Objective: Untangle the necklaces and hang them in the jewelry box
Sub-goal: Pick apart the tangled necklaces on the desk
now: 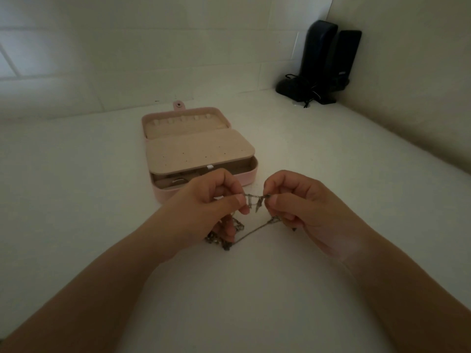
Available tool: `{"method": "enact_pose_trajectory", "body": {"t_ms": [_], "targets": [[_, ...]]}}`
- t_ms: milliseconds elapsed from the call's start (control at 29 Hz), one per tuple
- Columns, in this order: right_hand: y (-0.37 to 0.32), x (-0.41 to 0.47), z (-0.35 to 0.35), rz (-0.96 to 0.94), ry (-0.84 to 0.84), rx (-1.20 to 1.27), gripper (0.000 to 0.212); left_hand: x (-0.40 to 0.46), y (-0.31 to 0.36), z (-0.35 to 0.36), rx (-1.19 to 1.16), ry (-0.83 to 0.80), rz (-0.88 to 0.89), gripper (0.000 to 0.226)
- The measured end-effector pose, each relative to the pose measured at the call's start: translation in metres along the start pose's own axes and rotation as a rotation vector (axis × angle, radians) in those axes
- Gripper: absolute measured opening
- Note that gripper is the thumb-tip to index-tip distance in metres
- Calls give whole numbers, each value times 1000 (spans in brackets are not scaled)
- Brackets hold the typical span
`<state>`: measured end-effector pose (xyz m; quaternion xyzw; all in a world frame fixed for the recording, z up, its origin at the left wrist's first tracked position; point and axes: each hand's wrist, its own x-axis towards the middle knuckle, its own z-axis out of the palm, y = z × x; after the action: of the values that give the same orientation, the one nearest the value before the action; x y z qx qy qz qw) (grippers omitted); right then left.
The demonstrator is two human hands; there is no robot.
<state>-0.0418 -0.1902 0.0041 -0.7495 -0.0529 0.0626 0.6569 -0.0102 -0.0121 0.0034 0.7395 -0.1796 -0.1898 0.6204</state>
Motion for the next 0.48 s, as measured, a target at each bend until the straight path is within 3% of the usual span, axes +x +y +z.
{"method": "enact_pose_trajectory", "body": {"t_ms": [207, 276, 483], "targets": [[-3, -2, 2, -38, -64, 4, 20, -2, -1, 1, 115, -36, 55, 12], [-4, -3, 2, -44, -39, -12, 21, -1, 0, 1, 147, 0, 53, 4], [-4, -2, -5, -24, 125, -51, 19, 2, -4, -5, 79, 133, 11, 17]]}}
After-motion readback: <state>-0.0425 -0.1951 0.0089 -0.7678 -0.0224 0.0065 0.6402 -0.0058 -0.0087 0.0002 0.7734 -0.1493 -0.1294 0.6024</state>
